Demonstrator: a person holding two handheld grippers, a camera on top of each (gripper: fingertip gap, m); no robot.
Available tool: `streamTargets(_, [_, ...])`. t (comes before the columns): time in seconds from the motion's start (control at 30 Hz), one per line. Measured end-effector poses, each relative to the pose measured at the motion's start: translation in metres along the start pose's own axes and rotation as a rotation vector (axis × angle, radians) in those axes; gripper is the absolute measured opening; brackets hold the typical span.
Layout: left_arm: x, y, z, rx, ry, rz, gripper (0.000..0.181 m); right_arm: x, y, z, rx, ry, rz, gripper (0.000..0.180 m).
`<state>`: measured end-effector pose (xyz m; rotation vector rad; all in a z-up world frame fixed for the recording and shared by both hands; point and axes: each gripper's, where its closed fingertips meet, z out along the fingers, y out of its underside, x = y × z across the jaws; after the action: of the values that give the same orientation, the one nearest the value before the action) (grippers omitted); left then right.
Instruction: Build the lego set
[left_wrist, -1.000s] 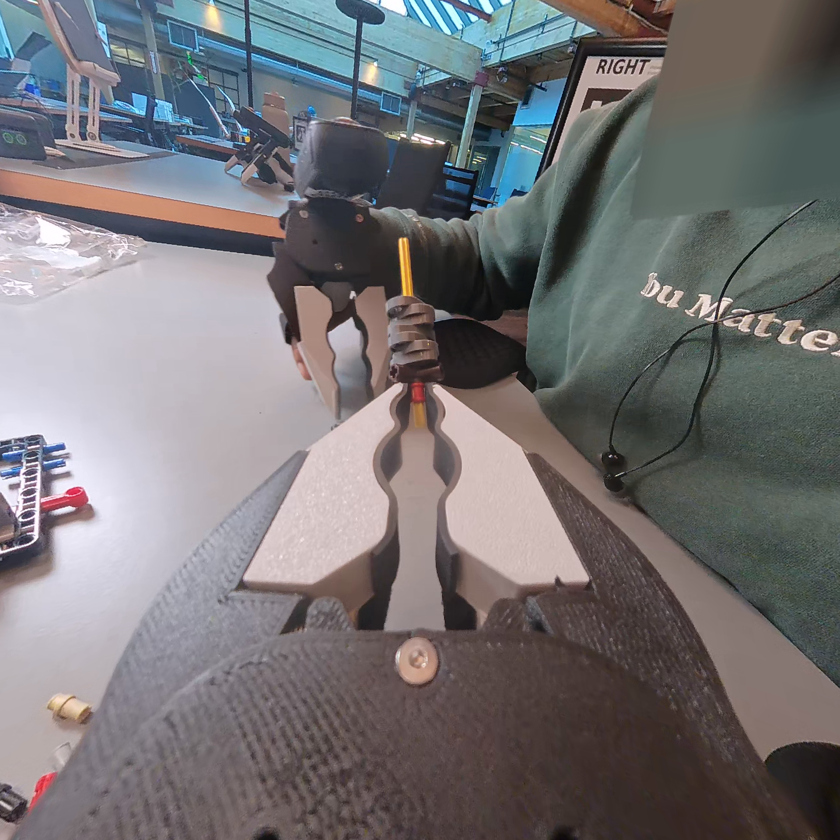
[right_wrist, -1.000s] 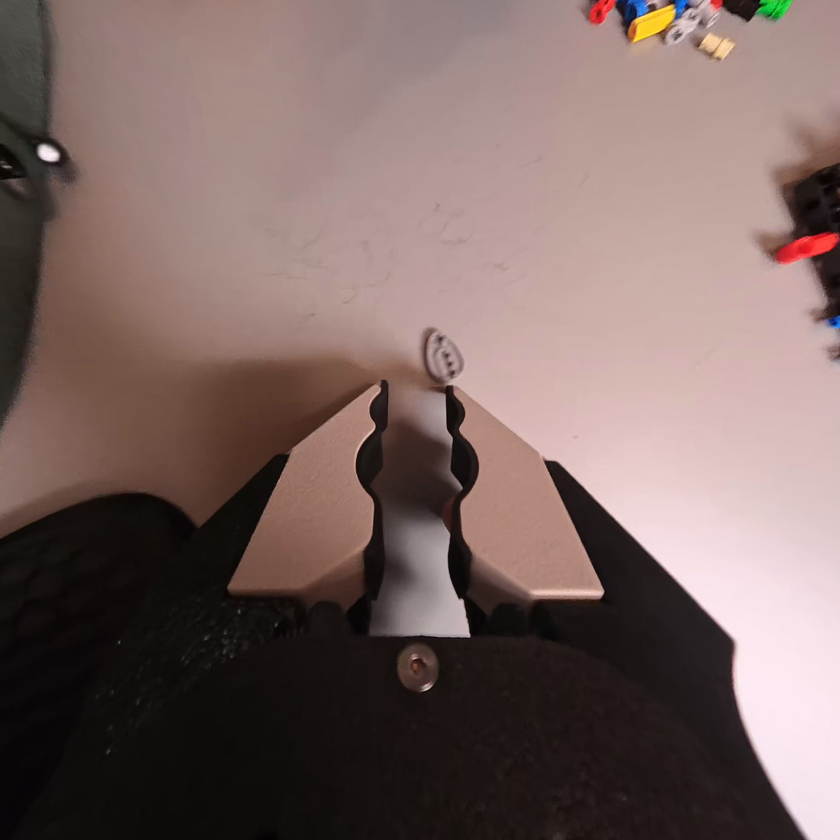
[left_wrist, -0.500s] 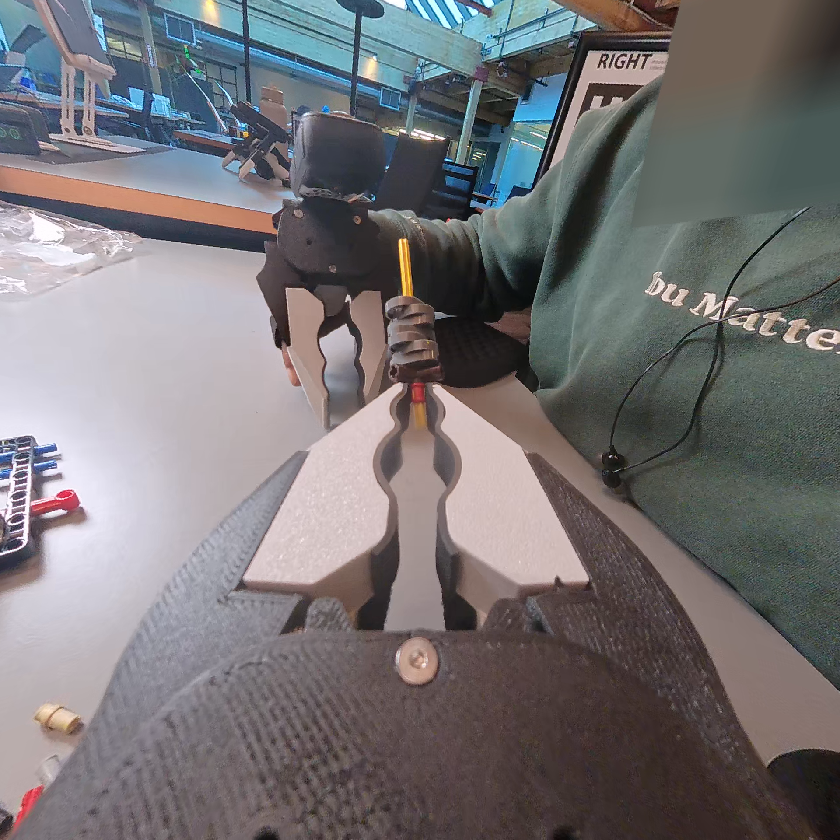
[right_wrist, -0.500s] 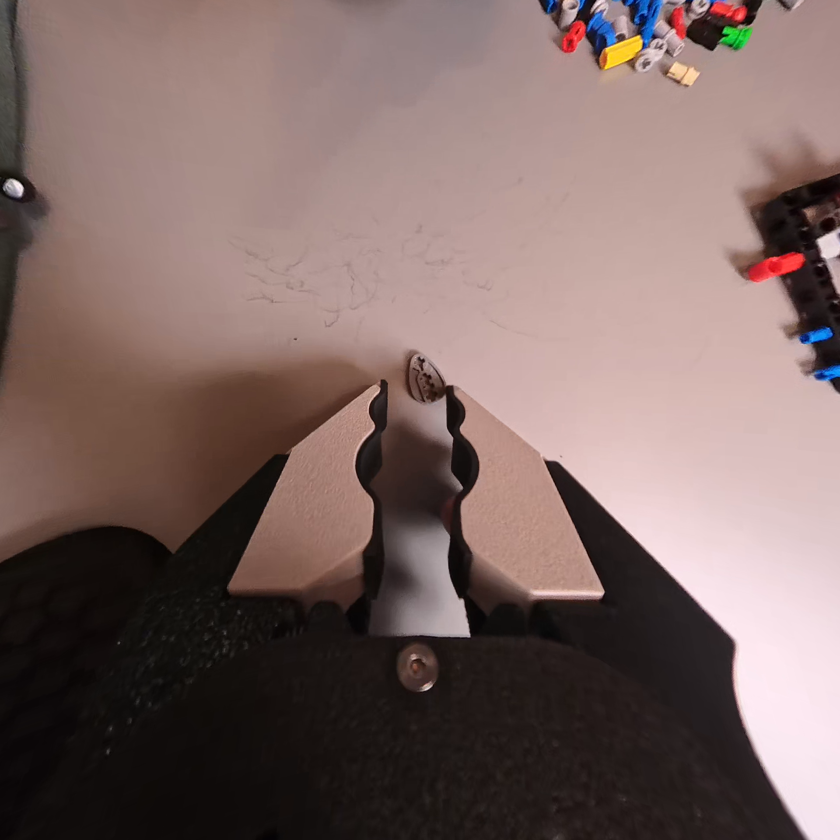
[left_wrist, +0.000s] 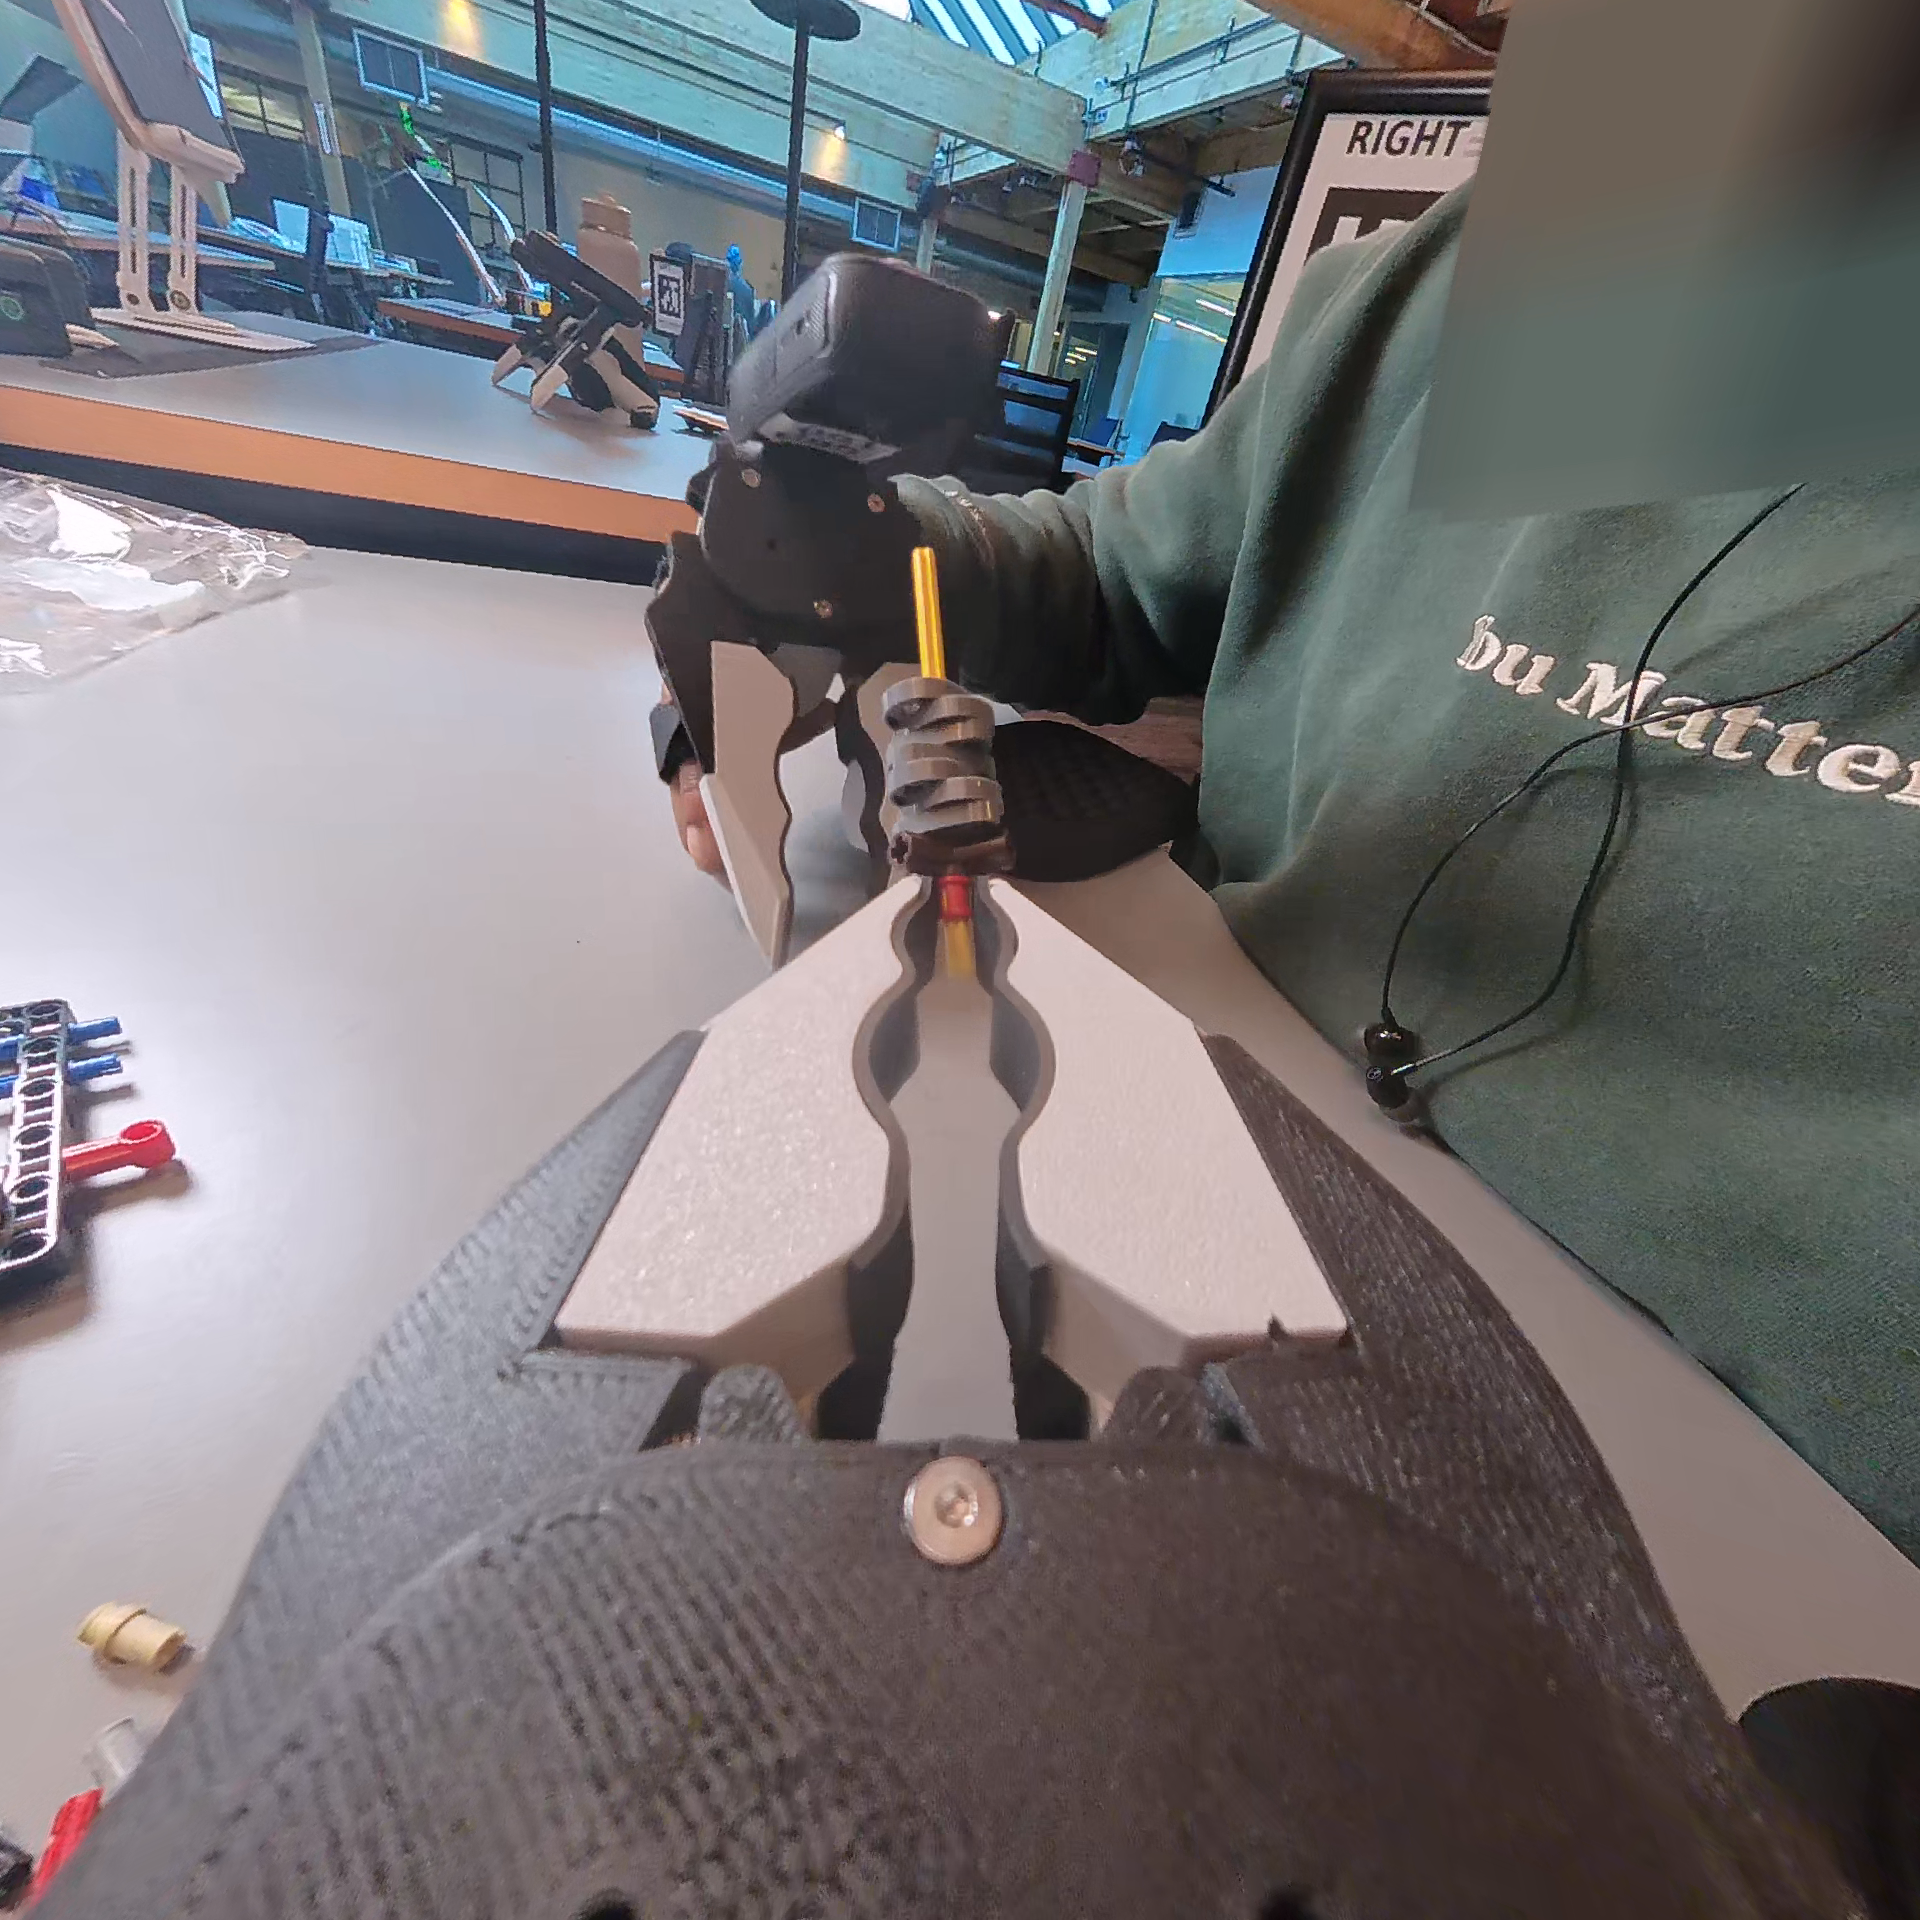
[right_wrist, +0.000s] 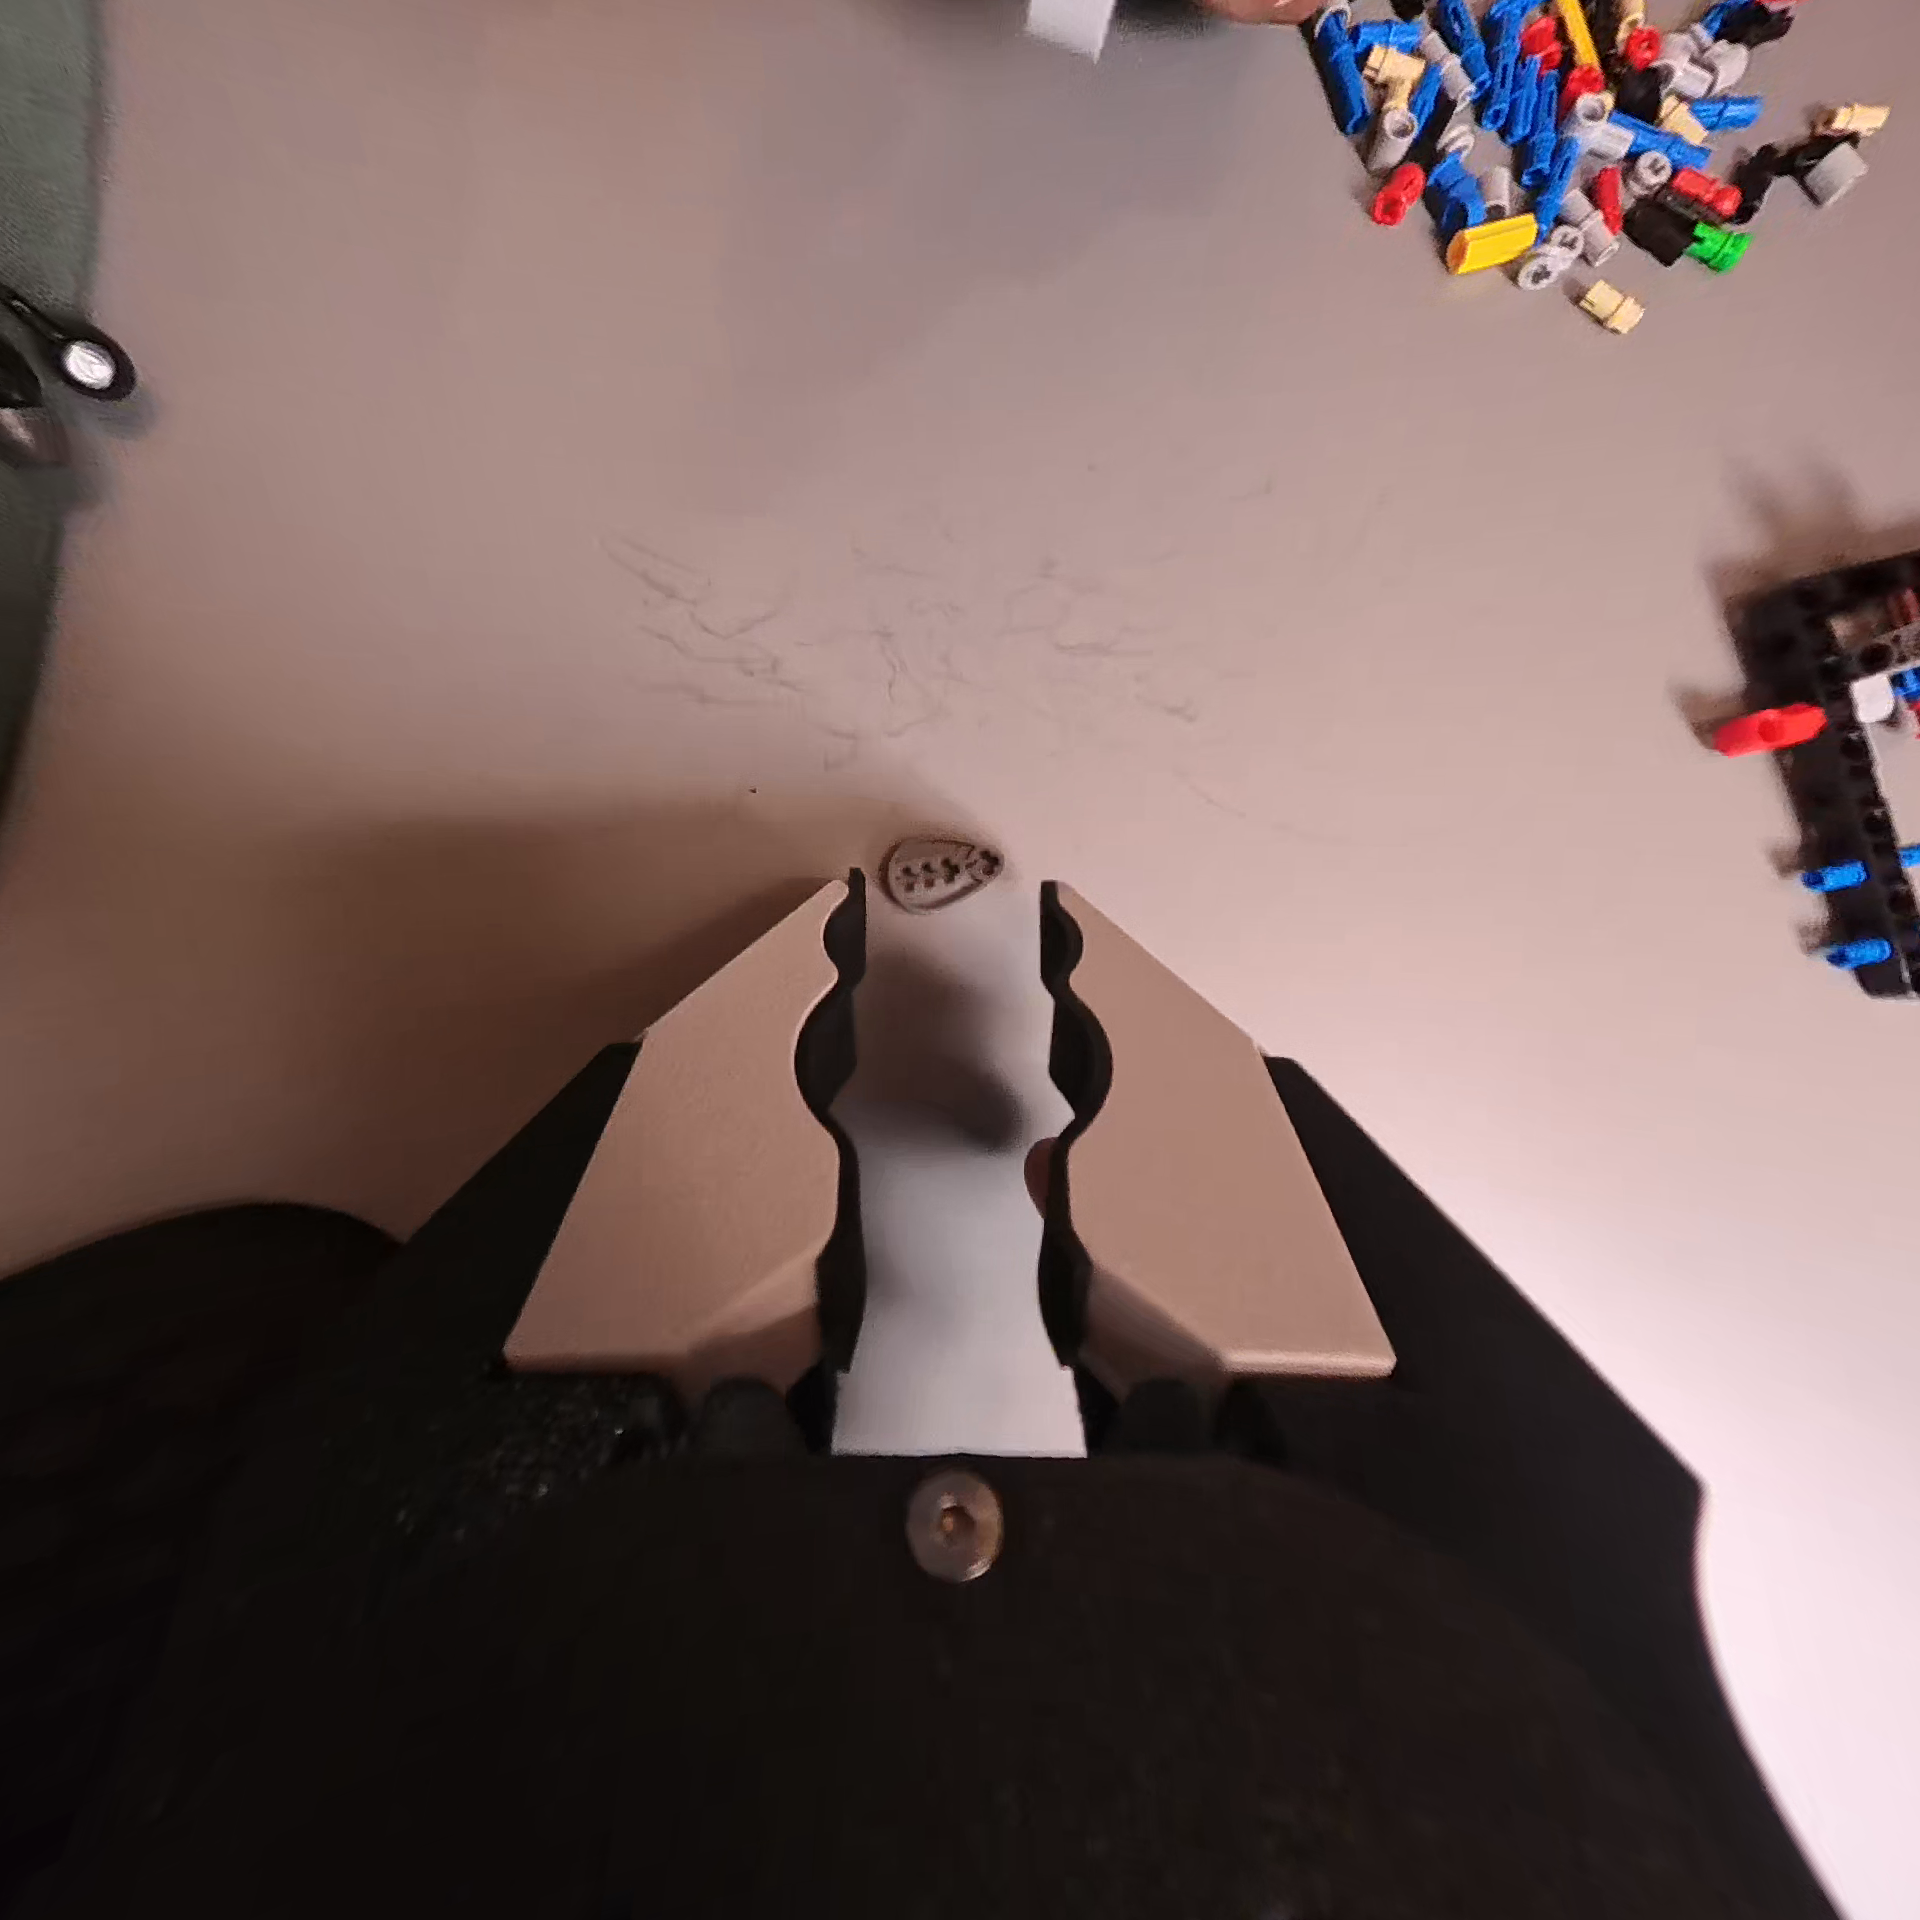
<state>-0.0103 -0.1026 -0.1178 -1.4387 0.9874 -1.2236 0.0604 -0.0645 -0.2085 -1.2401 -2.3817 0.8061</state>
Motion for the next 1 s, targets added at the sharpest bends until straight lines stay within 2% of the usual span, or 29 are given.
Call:
streamTargets(0.33, [0.032, -0.003, 0.0, 0.045, 0.196, 0.011, 0.004, -0.005, -0.001, 0.01, -0.018, -0.051, -0.07, 0.026])
streamTargets(0.4, [0.035, -0.002, 0.001, 0.044, 0.222, -0.001, 0.005, -0.006, -0.001, 0.011, -0.02, -0.061, -0.078, 0.021])
streamTargets(0.67, [0.04, -0.007, -0.004, 0.093, 0.287, -0.039, 0.005, -0.006, -0.005, 0.008, 0.045, -0.048, -0.08, 0.02])
streamTargets(0.73, [0.042, -0.008, -0.005, 0.103, 0.304, -0.044, 0.005, -0.004, -0.026, -0.006, 0.16, -0.026, -0.081, 0.02])
streamTargets(0.87, [0.049, -0.012, -0.007, 0.124, 0.356, -0.053, 0.004, -0.006, -0.11, -0.071, 0.511, 0.071, -0.172, 0.02])
streamTargets(0.93, [0.052, -0.013, -0.006, 0.119, 0.37, -0.048, 0.004, -0.019, -0.143, -0.095, 0.6, 0.087, -0.256, 0.02])
streamTargets(1.0, [0.052, -0.012, -0.005, 0.115, 0.364, -0.037, 0.004, -0.03, -0.162, -0.102, 0.612, 0.095, -0.312, 0.02])
